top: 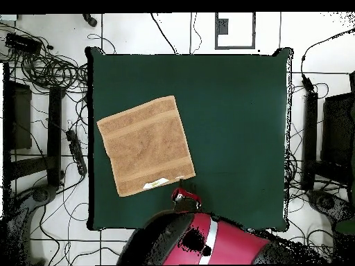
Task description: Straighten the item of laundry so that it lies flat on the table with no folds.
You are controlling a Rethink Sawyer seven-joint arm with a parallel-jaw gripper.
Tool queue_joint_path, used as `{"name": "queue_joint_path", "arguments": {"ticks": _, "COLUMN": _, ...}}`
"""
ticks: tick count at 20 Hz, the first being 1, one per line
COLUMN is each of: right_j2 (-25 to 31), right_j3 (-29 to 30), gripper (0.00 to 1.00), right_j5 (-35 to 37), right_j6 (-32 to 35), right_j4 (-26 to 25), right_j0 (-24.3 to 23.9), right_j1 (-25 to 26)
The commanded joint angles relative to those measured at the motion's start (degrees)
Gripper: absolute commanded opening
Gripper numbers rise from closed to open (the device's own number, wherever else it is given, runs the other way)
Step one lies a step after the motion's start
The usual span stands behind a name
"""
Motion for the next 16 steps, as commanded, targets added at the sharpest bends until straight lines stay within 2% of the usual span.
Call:
{"name": "queue_joint_path", "arguments": {"ticks": 1, "right_j2": 9.7, "right_j3": -8.6, "gripper": 1.0, "right_j5": 15.4, "right_j6": 6.9, "right_j4": 4.8, "right_j0": -1.3, "right_j1": -1.1}}
{"name": "queue_joint_path", "arguments": {"ticks": 4, "right_j2": 10.6, "right_j3": -9.6, "gripper": 1.0, "right_j5": 15.2, "right_j6": 7.7, "right_j4": 5.8, "right_j0": -0.9, "right_j1": -0.8}}
{"name": "queue_joint_path", "arguments": {"ticks": 9, "right_j2": 14.9, "right_j3": -9.5, "gripper": 1.0, "right_j5": 22.3, "right_j6": 7.5, "right_j4": 5.0, "right_j0": -3.3, "right_j1": -3.7}}
{"name": "queue_joint_path", "arguments": {"ticks": 13, "right_j2": 15.7, "right_j3": -9.5, "gripper": 1.0, "right_j5": 27.7, "right_j6": 7.0, "right_j4": 7.4, "right_j0": -3.0, "right_j1": -5.7}}
{"name": "queue_joint_path", "arguments": {"ticks": 16, "right_j2": 16.4, "right_j3": -10.0, "gripper": 1.0, "right_j5": 28.5, "right_j6": 7.0, "right_j4": 8.0, "right_j0": -2.8, "right_j1": -5.8}}
